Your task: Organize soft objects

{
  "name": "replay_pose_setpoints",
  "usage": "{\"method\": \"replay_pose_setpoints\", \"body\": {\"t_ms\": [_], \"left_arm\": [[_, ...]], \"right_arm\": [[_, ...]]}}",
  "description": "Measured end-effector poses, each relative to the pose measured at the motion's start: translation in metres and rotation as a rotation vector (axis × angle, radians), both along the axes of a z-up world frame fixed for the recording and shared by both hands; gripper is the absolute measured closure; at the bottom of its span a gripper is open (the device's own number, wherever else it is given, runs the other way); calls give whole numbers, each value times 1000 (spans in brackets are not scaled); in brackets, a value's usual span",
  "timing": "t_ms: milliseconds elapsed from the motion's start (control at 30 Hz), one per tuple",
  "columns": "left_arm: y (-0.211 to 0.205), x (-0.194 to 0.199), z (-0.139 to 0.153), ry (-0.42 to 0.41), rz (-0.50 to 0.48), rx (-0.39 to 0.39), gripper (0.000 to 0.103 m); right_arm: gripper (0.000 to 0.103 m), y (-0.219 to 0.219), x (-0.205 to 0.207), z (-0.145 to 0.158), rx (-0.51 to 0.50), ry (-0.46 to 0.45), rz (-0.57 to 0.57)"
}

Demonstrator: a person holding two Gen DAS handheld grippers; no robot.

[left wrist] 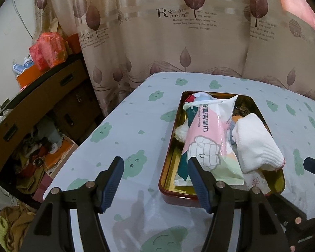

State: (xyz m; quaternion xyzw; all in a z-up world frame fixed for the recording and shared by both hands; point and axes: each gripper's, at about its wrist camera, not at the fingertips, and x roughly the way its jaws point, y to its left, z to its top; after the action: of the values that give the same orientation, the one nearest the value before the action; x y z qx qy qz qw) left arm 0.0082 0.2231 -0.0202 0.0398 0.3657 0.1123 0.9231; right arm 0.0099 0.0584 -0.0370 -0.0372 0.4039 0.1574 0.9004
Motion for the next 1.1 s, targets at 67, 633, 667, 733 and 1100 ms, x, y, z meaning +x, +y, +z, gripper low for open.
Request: {"method": "replay_pose_setpoints", "body": {"t_ms": [67,633,667,733,1100], "left_arm": [[0,0,0,2,0,0,38],[-1,0,0,1,-2,5,38],[-1,0,-1,1,-2,5,38],[-1,0,-1,2,-1,3,38],[0,0,-1,3,-2,-1,38]], "right_arm": [[7,1,0,-1,-3,2,3],[6,7,-2,-3,-9,12,16],[6,6,-2,-3,-8,13,16],[6,7,-2,-3,-1,19,18],[6,9,-3,-8,0,27,19]]}}
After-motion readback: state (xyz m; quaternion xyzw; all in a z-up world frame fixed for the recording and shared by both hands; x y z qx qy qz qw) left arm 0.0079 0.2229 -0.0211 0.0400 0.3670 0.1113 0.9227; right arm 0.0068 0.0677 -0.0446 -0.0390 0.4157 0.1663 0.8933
